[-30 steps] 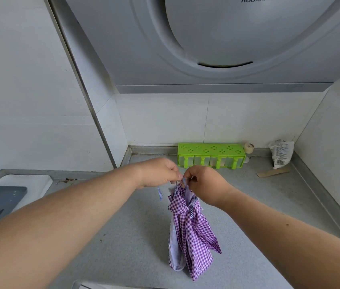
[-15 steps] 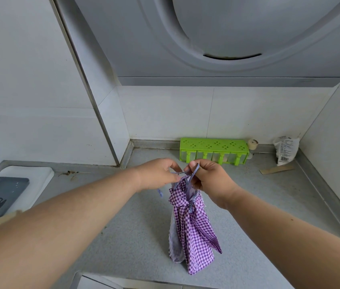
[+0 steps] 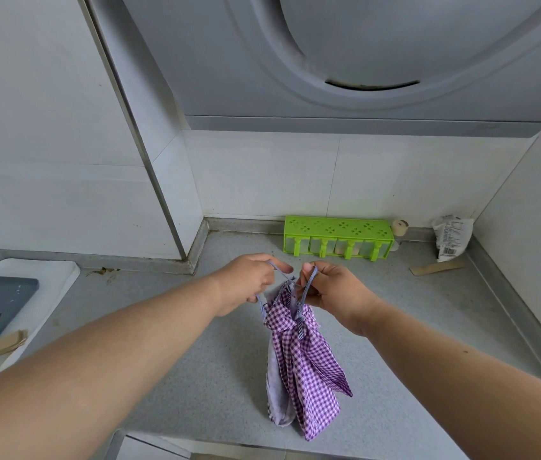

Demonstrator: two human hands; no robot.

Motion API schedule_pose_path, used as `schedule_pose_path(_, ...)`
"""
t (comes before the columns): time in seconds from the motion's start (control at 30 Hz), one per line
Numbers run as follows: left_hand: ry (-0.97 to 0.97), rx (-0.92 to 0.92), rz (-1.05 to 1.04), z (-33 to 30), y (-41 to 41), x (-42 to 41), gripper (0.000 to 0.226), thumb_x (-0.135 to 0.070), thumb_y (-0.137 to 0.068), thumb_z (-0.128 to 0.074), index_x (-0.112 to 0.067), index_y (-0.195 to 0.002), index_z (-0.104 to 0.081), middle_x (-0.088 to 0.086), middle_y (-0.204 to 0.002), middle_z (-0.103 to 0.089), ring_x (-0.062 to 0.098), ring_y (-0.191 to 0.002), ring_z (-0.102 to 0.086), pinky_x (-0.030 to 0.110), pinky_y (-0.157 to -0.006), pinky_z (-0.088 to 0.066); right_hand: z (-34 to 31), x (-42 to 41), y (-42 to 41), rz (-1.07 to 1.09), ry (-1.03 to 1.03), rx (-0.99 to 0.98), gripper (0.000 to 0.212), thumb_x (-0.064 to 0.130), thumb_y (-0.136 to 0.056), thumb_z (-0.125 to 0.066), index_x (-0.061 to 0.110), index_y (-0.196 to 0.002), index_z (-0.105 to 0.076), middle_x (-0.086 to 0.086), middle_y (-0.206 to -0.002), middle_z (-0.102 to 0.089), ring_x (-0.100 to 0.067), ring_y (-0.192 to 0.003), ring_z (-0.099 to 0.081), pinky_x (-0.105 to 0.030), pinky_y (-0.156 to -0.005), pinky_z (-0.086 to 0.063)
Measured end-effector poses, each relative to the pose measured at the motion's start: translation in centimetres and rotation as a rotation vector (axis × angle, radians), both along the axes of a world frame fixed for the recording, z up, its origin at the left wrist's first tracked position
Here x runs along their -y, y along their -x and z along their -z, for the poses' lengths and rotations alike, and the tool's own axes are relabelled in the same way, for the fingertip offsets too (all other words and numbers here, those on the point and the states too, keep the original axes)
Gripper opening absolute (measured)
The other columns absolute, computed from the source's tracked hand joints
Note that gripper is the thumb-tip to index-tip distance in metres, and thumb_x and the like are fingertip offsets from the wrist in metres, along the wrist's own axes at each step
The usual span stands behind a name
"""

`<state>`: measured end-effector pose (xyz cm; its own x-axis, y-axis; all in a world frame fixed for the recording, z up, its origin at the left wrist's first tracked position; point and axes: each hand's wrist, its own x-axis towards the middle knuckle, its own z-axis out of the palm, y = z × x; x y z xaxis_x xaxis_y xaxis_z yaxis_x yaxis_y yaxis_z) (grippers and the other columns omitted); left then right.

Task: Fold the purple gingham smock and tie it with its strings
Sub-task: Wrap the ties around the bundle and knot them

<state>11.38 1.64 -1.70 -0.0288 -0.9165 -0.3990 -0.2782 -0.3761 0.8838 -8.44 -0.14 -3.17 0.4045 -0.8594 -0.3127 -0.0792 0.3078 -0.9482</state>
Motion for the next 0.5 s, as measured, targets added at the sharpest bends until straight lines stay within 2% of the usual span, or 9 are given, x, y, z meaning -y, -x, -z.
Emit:
schedule_pose_path(0.1, -0.047, -0.298, -0.112, 0.53, 0.39, -0.01, 0.034, -0.006, -0.107, -0.04, -0.006, -0.106, -0.074, 0.005, -0.091, -0.061, 0.01, -0.057, -0.034, 0.027, -0.053, -0.026, -0.09, -0.05, -0.05, -0.018, -0.051, -0.035, 0.031, 0.024, -0.109, -0.051, 0.009, -0.087, -0.066, -0.012, -0.085, -0.072, -0.028, -0.089, -0.069, -0.046, -0.098, -0.059)
schedule_pose_path(0.17, -0.101, -0.412, -0.117, 0.6, 0.46, -0.15, 0.031, -0.008, -0.109, -0.037, -0.008, -0.097, -0.066, 0.01, -0.103, -0.071, 0.01, -0.055, -0.035, 0.025, -0.052, -0.025, -0.16, 0.02, -0.02, 0.003, -0.092, -0.041, 0.029, 0.024, -0.109, -0.05, 0.008, -0.09, -0.066, -0.018, -0.092, -0.072, -0.03, -0.089, -0.07, -0.049, -0.098, -0.058)
schedule_pose_path(0.23, -0.159, -0.492, -0.095, 0.65, 0.45, -0.36, 0.032, -0.01, -0.109, -0.033, -0.013, -0.088, -0.058, 0.011, -0.102, -0.075, 0.01, -0.055, -0.033, 0.026, -0.052, -0.023, -0.34, 0.1, -0.07, 0.037, -0.138, -0.03, 0.03, 0.025, -0.11, -0.049, 0.008, -0.09, -0.064, -0.019, -0.091, -0.072, -0.028, -0.083, -0.07, -0.047, -0.092, -0.061)
schedule_pose_path(0.37, -0.204, -0.564, -0.085, 0.91, 0.43, -0.71, 0.033, -0.011, -0.107, -0.031, -0.017, -0.082, -0.052, 0.009, -0.102, -0.075, 0.011, -0.056, -0.03, 0.024, -0.05, -0.024, -0.69, 0.1, -0.62, 0.16, -0.304, 0.082, 0.035, 0.027, -0.111, -0.046, 0.009, -0.084, -0.058, -0.013, -0.076, -0.063, -0.022, -0.066, -0.063, -0.036, -0.066, -0.059)
schedule_pose_path(0.5, -0.175, -0.663, -0.156, 1.07, 0.23, -0.48, 0.032, -0.009, -0.107, -0.034, -0.016, -0.082, -0.054, 0.007, -0.095, -0.074, 0.011, -0.053, -0.032, 0.023, -0.047, -0.026, -0.7, 0.06, -0.7, 0.221, -0.423, 0.238, 0.04, 0.029, -0.112, -0.039, 0.009, -0.084, -0.058, -0.009, -0.073, -0.065, -0.021, -0.066, -0.062, -0.031, -0.06, -0.052)
